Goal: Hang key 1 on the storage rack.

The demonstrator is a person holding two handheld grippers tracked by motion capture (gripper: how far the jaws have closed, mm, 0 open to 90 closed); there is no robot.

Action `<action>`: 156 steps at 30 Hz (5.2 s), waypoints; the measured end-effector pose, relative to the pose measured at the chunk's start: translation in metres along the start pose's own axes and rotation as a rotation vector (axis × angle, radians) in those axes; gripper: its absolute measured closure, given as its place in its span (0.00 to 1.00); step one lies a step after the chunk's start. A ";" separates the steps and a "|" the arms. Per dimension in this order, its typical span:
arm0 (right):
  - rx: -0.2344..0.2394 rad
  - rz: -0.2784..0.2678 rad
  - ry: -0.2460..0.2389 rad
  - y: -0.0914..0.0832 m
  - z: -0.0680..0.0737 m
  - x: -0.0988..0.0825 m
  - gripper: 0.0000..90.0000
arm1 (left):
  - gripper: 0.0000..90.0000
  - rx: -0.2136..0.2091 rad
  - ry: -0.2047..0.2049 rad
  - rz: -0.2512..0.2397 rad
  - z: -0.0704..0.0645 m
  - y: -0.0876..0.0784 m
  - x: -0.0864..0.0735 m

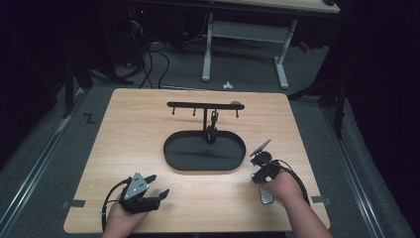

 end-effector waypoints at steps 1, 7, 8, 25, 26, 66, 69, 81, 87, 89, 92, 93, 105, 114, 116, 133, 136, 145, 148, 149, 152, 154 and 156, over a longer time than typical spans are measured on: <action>0.002 0.001 -0.001 0.000 0.000 0.000 0.78 | 0.34 -0.001 0.000 0.000 0.000 0.000 0.000; 0.004 0.006 -0.040 0.000 0.002 0.001 0.83 | 0.34 0.000 0.000 0.000 0.000 0.000 0.000; 0.004 0.001 -0.042 0.000 0.002 0.001 0.83 | 0.34 0.000 -0.001 0.000 0.000 0.000 0.000; 0.021 -0.174 0.001 -0.024 -0.001 -0.013 0.83 | 0.34 0.000 -0.002 0.003 0.000 0.000 0.000; 0.030 -0.186 0.001 -0.026 -0.002 -0.014 0.83 | 0.34 0.000 -0.001 0.003 0.000 0.001 0.000; 0.032 -0.347 -0.022 -0.090 0.009 0.021 0.83 | 0.34 0.000 0.001 0.001 -0.001 0.000 0.000; 0.027 -0.351 -0.030 -0.094 0.010 0.024 0.83 | 0.34 0.000 0.000 0.000 -0.001 0.000 0.000; 0.025 -0.368 -0.040 -0.105 0.013 0.035 0.83 | 0.34 -0.001 -0.001 0.001 -0.001 0.001 0.000; 0.036 -0.388 -0.042 -0.115 0.014 0.044 0.83 | 0.34 -0.001 -0.001 0.001 -0.001 0.001 0.000; 0.032 -0.392 -0.042 -0.119 0.013 0.047 0.83 | 0.34 -0.001 -0.002 0.001 0.000 0.000 0.000; 0.024 -0.396 -0.044 -0.124 0.013 0.053 0.83 | 0.34 0.001 -0.005 -0.002 0.000 0.000 0.000; 0.022 -0.401 -0.044 -0.125 0.013 0.054 0.83 | 0.34 0.001 -0.005 -0.002 0.000 0.000 0.000; 0.007 -0.450 -0.045 -0.146 0.014 0.079 0.83 | 0.34 0.001 -0.005 -0.003 0.001 0.000 0.000; -0.004 -0.482 -0.039 -0.150 0.013 0.098 0.83 | 0.34 0.002 -0.007 -0.005 0.002 -0.002 -0.001; -0.002 -0.479 -0.027 -0.148 0.012 0.101 0.83 | 0.34 0.003 -0.007 -0.005 0.002 -0.002 -0.001; -0.023 -0.518 0.025 -0.106 0.008 0.124 1.00 | 0.34 -0.007 -0.001 0.012 0.000 -0.001 -0.002; -0.007 -0.506 0.049 -0.099 0.004 0.120 1.00 | 0.34 -0.006 0.009 0.008 -0.001 0.000 -0.002; 0.027 -0.511 0.056 -0.091 -0.003 0.092 0.95 | 0.34 -0.007 0.006 0.015 -0.001 0.002 -0.003; 0.035 -0.512 0.054 -0.077 0.001 0.072 0.91 | 0.34 -0.007 0.005 0.010 0.000 0.002 -0.003; 0.033 -0.515 0.050 -0.071 0.002 0.064 0.89 | 0.34 -0.008 0.006 0.010 0.000 0.003 -0.003; 0.031 -0.521 0.060 -0.051 0.004 0.041 0.84 | 0.34 -0.009 0.015 0.016 -0.002 0.003 -0.003; 0.027 -0.547 0.075 -0.039 0.003 0.026 0.78 | 0.34 -0.009 0.018 0.015 -0.003 0.003 -0.002; 0.024 -0.576 0.099 -0.030 0.001 0.011 0.70 | 0.34 -0.007 0.020 0.017 -0.003 0.003 -0.002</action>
Point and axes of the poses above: each handheld gripper's, and its own axes: y roughly forward along the jaws, x roughly out of its top, z roughly to its left, the point moved 2 cm from there along y, roughly forward along the jaws, and after that the axes turned 9 degrees about -z, right-handed, at the moved point
